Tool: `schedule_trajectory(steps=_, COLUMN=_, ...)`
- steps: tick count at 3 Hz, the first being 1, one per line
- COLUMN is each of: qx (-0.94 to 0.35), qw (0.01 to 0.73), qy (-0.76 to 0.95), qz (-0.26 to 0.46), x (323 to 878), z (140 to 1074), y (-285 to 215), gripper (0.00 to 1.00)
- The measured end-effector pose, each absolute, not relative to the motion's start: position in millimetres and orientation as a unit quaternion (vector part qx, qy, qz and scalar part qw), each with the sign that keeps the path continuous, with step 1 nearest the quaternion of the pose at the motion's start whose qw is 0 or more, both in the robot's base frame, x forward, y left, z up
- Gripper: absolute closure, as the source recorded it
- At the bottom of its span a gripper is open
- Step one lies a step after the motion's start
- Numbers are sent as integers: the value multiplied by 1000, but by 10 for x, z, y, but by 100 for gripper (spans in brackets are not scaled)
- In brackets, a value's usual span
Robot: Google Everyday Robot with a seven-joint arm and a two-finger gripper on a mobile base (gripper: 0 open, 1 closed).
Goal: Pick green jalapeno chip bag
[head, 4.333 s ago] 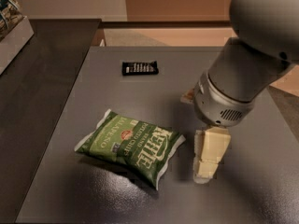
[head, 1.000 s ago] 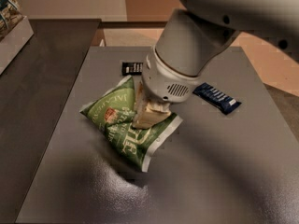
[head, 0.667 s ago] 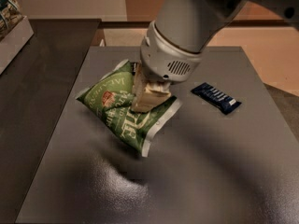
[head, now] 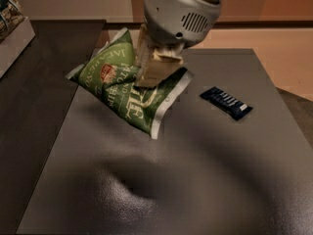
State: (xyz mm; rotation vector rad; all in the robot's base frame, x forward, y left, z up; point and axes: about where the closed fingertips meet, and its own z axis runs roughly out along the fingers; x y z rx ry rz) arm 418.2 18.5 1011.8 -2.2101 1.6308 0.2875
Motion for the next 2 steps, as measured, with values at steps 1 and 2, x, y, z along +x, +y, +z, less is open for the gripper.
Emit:
schedule_trajectory(steps=1, qx=-799, qw=216, qy=555, qz=89, x=4110, z=10471, y=228, gripper=100)
schedule_trajectory(steps=2, qx=-797, qw=230, qy=552, qz=83, x=4103, z=10548, y=268, gripper=100)
